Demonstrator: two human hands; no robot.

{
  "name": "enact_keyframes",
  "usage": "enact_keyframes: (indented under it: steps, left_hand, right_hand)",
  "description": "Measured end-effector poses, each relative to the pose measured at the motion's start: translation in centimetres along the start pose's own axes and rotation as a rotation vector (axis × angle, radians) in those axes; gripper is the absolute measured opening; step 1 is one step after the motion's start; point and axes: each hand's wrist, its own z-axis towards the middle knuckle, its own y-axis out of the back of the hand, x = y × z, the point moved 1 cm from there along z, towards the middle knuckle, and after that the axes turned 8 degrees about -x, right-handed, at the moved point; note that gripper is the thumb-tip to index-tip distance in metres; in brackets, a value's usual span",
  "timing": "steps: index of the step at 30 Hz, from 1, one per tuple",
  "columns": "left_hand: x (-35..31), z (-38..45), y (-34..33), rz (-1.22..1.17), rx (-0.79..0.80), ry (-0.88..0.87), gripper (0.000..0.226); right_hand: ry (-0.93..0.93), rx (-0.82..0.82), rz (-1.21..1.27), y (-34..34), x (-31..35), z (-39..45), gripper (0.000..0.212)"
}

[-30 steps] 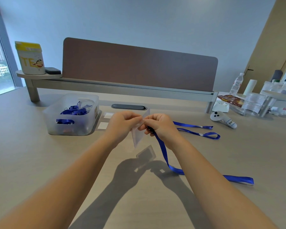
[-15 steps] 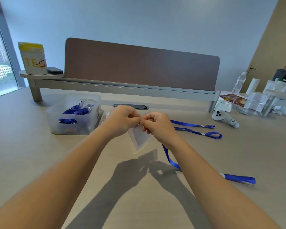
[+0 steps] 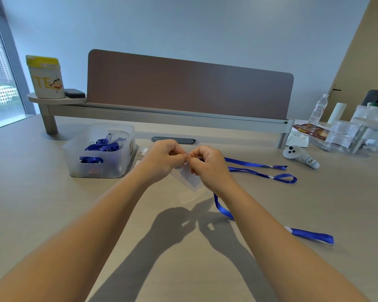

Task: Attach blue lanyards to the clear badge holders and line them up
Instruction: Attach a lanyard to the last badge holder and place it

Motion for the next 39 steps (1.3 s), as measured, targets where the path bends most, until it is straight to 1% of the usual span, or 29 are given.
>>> enact_keyframes:
  steps: [2, 4, 5, 6, 8, 10, 12, 13, 14, 16, 18, 19, 21, 22, 24, 25, 26, 27, 28, 29, 30, 33, 35, 36, 37, 39]
  left_hand:
    - [0.2, 0.1, 0.3, -0.176, 0.070, 0.113, 0.013]
    - [0.9, 0.1, 0.6, -0.383, 0.166, 0.307, 0.018]
    - [1.5, -0.1, 0.6, -0.444, 0.208, 0.414, 0.025]
    - [2.1, -0.3, 0.6, -0.472, 0.239, 0.524, 0.035]
    - [3.5, -0.9, 0.4, -0.439, 0.292, 0.727, 0.058]
    - [4.3, -1.8, -0.1, -0.405, 0.402, 0.883, 0.075]
    - [4.5, -2.4, -0.8, -0.535, 0.478, 0.979, 0.080]
    - [4.5, -2.4, -1.2, -0.647, 0.468, 1.010, 0.079]
    - [4.3, -2.4, -1.5, -0.774, 0.422, 1.029, 0.076]
    - [4.0, -1.9, -1.9, -1.003, 0.235, 1.022, 0.061]
    - [3.7, -1.2, -2.0, -1.149, 0.003, 0.988, 0.040]
    - [3.5, -0.9, -1.9, -1.174, -0.093, 0.964, 0.032]
    - [2.9, -0.3, -1.6, -1.110, -0.210, 0.900, 0.022]
    - [2.7, -0.1, -1.4, -1.045, -0.252, 0.864, 0.020]
    - [2.1, 0.4, -1.0, -0.949, -0.308, 0.789, 0.018]
    - [1.9, 0.7, -0.9, -0.929, -0.321, 0.758, 0.020]
    - [1.7, 0.9, -0.7, -0.920, -0.325, 0.736, 0.021]
    - [1.4, 1.1, -0.6, -0.920, -0.322, 0.721, 0.021]
    - [1.1, 1.3, -0.5, -0.926, -0.315, 0.707, 0.019]
    - [0.8, 1.5, -0.5, -0.935, -0.306, 0.694, 0.015]
    - [0.5, 1.6, -0.5, -0.942, -0.300, 0.682, 0.011]
    - [-0.4, 1.8, -0.5, -0.994, -0.296, 0.659, 0.009]
    - [-0.7, 1.5, -0.6, -1.025, -0.269, 0.686, 0.006]
    - [-0.9, 1.2, -0.5, -1.053, -0.256, 0.708, 0.003]
    - [-0.8, 1.1, -0.4, -1.085, -0.245, 0.729, 0.008]
    - [-0.5, 0.8, 0.1, -1.122, -0.245, 0.763, 0.012]
  right_hand:
    - [-0.032, 0.028, 0.093, 0.2, 0.0, 0.2, 0.016]
    - [-0.065, 0.076, 0.176, 0.4, 0.1, 0.7, 0.025]
    - [-0.083, 0.093, 0.202, 0.6, 0.2, 1.0, 0.027]
    - [-0.100, 0.100, 0.223, 0.8, 0.2, 1.3, 0.028]
    - [-0.142, 0.095, 0.266, 1.3, 0.2, 2.0, 0.028]
    - [-0.172, 0.082, 0.293, 1.5, 0.1, 2.4, 0.027]
    - [-0.186, 0.092, 0.330, 1.5, -0.2, 2.6, 0.026]
    - [-0.189, 0.109, 0.337, 1.5, -0.4, 2.6, 0.025]
    - [-0.191, 0.129, 0.331, 1.4, -0.7, 2.5, 0.025]
    - [-0.215, 0.178, 0.315, 1.4, -1.3, 2.3, 0.024]
    - [-0.257, 0.222, 0.298, 1.6, -1.9, 2.0, 0.023]
    - [-0.275, 0.241, 0.267, 1.7, -2.1, 1.9, 0.021]
    - [-0.312, 0.255, 0.154, 1.9, -2.4, 1.9, 0.013]
    - [-0.330, 0.252, 0.082, 1.9, -2.5, 1.8, 0.014]
    - [-0.369, 0.236, -0.057, 1.7, -3.3, 1.9, 0.036]
    - [-0.374, 0.194, -0.110, 1.6, -3.6, 1.9, 0.043]
    - [-0.363, 0.121, -0.128, 1.5, -3.8, 1.8, 0.043]
    - [-0.343, 0.024, -0.106, 1.3, -3.8, 1.7, 0.035]
    - [-0.338, -0.067, -0.046, 1.2, -3.9, 1.5, 0.023]
    - [-0.375, -0.116, 0.045, 1.0, -3.8, 1.2, 0.012]
    - [-0.439, -0.121, 0.154, 0.6, -3.8, 1.0, 0.020]
    - [-0.733, 0.042, 0.556, -1.1, -3.7, 0.0, 0.049]
    - [-0.829, 0.081, 0.865, -2.0, -4.5, -0.1, 0.063]
    - [-0.832, 0.058, 0.997, -2.3, -4.8, 0.2, 0.064]
    - [-0.818, 0.013, 1.106, -2.3, -5.0, 0.4, 0.062]
    - [-0.788, -0.132, 1.280, -2.2, -5.4, 1.1, 0.051]
